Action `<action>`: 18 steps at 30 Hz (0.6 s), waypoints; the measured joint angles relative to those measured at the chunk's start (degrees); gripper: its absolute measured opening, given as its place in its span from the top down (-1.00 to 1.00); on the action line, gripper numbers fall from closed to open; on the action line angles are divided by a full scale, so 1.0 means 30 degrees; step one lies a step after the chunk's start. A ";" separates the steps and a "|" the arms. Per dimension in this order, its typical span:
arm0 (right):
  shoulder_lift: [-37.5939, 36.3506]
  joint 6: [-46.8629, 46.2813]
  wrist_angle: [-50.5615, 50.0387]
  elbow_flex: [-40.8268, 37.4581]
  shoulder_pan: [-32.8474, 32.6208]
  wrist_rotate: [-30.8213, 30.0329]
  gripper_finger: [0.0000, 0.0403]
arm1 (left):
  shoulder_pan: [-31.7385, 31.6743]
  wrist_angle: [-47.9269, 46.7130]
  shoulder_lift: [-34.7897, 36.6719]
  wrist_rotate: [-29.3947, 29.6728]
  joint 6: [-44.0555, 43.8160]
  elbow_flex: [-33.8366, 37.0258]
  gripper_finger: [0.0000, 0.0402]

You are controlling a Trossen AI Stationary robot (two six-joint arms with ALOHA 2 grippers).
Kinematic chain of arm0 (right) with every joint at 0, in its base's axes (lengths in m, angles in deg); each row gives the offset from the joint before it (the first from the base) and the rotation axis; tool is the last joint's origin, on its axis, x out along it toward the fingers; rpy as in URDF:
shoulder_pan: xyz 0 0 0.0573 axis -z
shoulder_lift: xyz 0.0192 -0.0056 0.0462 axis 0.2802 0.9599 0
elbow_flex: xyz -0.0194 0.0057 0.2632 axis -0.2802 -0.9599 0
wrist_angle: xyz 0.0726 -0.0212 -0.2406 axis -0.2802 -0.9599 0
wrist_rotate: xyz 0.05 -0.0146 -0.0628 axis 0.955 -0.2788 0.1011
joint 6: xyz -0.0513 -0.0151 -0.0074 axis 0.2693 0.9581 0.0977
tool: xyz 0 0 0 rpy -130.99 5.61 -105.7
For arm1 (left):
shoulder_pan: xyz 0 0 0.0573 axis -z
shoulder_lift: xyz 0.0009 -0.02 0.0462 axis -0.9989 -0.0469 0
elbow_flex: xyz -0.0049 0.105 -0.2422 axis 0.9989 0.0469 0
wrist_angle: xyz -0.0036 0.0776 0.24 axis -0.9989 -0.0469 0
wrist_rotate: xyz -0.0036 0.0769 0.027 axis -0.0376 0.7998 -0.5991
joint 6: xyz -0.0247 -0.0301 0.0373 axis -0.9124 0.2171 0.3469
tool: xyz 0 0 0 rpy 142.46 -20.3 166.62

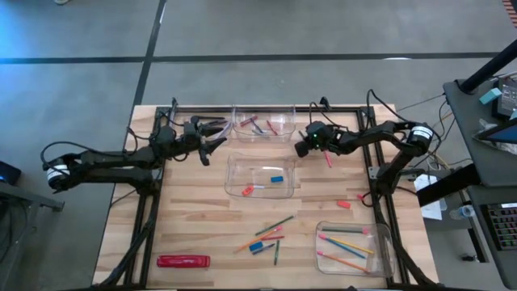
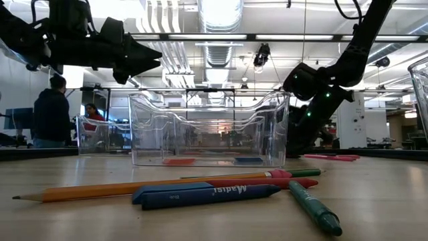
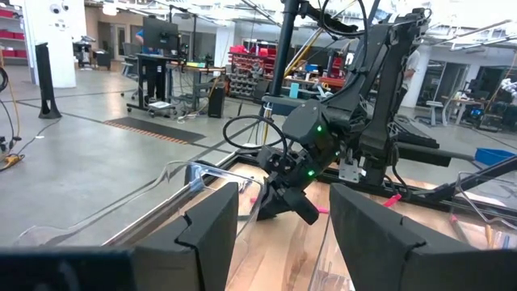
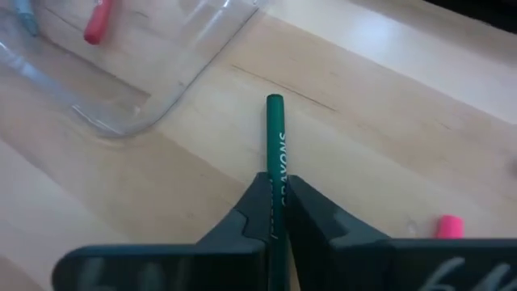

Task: Sort crayons/erasers/pens/pencils in bins
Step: Put the green crayon into the top right transparent bin

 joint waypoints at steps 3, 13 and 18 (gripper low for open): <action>-0.0799 -0.0114 -0.0774 -0.0061 0.0018 -0.0065 0.93 | 0.0004 0.0000 0.0000 0.0000 0.0000 0.0000 0.10; -0.4903 -0.0113 -0.2893 -0.0058 0.0010 -0.0401 0.93 | 0.0007 0.0000 0.0000 0.0000 0.0000 0.0000 0.10; -0.7010 -0.0079 -0.2388 0.0064 0.0005 -0.0398 0.93 | 0.0007 0.0005 0.0000 0.0000 0.0000 0.0000 0.10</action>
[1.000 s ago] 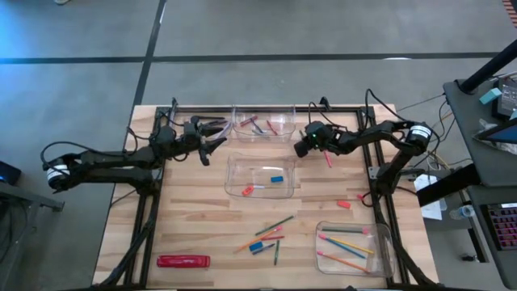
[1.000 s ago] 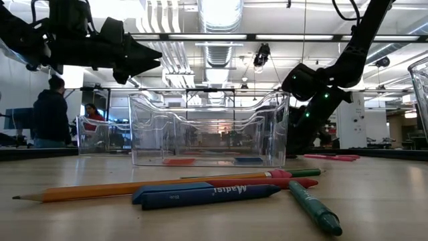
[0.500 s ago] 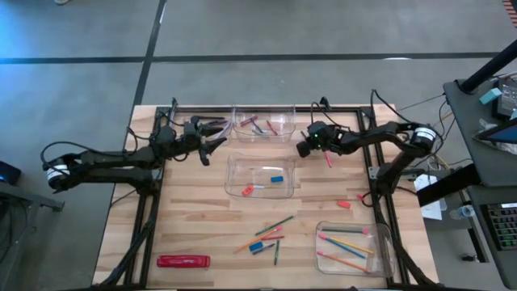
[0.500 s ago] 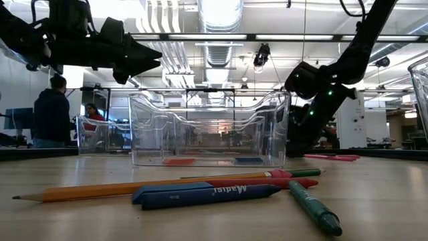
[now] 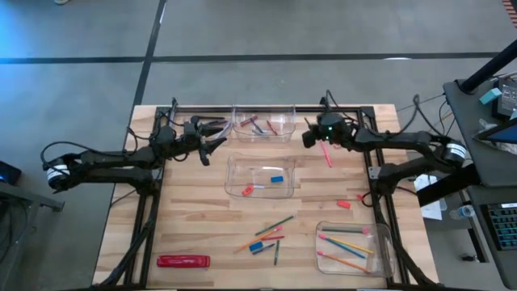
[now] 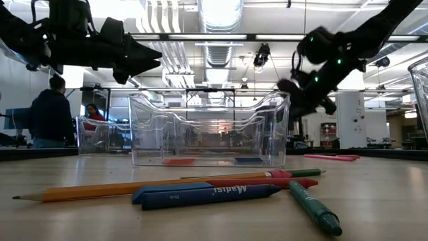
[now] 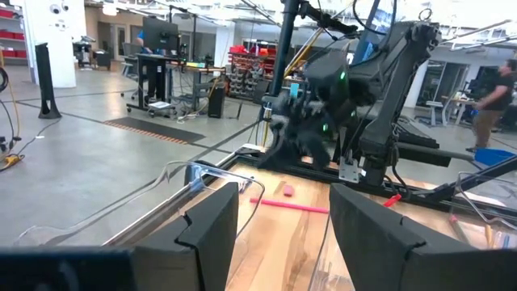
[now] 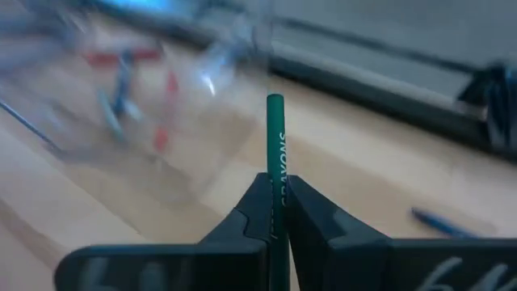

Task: Sort crayons/erasers/pens/pencils in bins
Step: Put the green crayon into the top right transparent bin

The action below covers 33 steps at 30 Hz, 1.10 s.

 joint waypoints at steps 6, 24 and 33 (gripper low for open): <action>-0.1007 0.0420 0.3867 0.0096 -0.0009 0.1664 0.94 | -0.0005 0.0010 0.0000 0.0007 0.0000 0.0000 0.10; 0.6502 0.1580 0.4261 0.6062 0.0005 0.3712 0.94 | 0.0000 0.0017 0.0000 0.0058 0.0000 0.0000 0.10; 0.9601 0.2488 0.2800 0.9038 0.0042 0.3979 0.73 | 0.0000 0.0003 0.0000 0.0058 0.0000 0.0000 0.10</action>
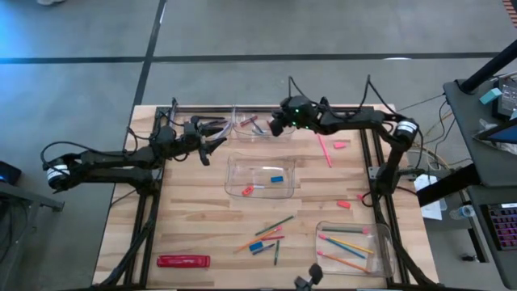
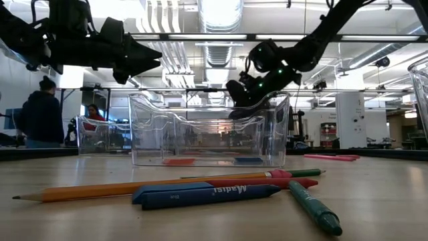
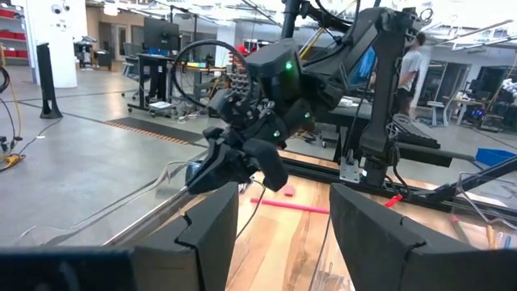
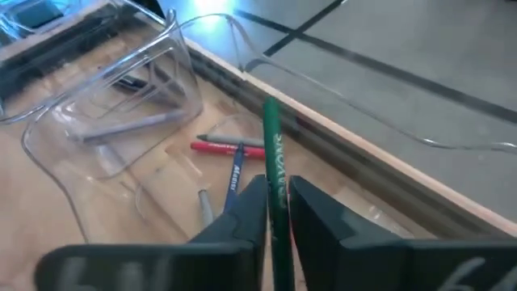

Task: Sort crayons/erasers/pens/pencils in bins
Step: Put the green crayon into the top right transparent bin, then put the blue crayon into the top right transparent bin

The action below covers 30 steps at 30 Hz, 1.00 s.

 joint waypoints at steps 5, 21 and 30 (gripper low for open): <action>0.0285 0.0574 -0.2264 0.1088 0.0000 0.0288 0.42 | 0.0000 -0.0007 0.0000 0.0000 0.0007 0.0000 0.10; -0.7086 0.1528 -0.7514 -0.2096 -0.0011 -0.1547 0.01 | 0.0000 -0.0007 0.0000 0.0000 0.0007 0.0000 0.10; -1.0434 0.0304 -0.7613 -0.7784 0.0129 -0.4420 0.00 | 0.0000 -0.0007 0.0000 0.0000 -0.0029 0.0000 0.10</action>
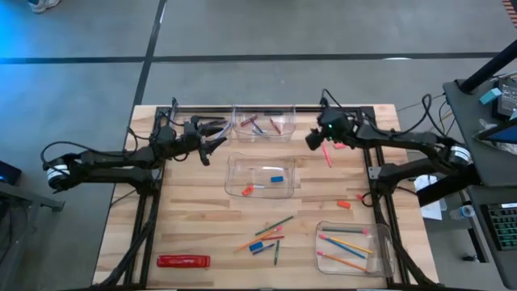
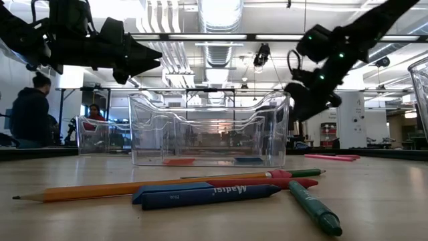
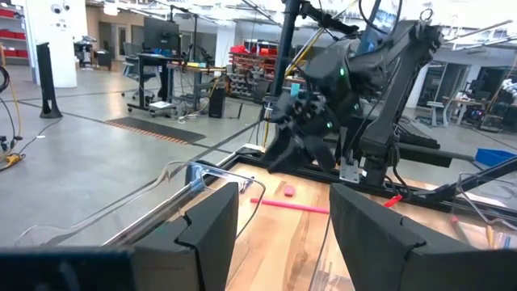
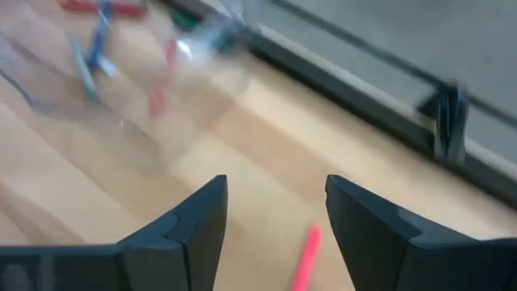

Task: Sort crayons/erasers/pens/pencils in bins
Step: Put the blue crayon into the top right transparent bin

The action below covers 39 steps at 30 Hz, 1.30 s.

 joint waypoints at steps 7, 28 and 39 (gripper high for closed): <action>-0.0955 -0.0486 0.0971 -0.2338 0.0495 0.0128 0.00 | 0.0000 0.0000 0.0000 0.0000 -0.0022 0.0000 0.10; 0.5059 0.0604 -0.0715 0.1527 0.5939 0.5809 0.00 | 0.0000 0.0007 0.0000 0.0000 -0.0001 0.0000 0.10; 0.7579 0.0918 -0.2108 0.4416 0.6005 0.5672 0.00 | 0.0000 0.0000 0.0000 0.0000 0.0015 0.0000 0.10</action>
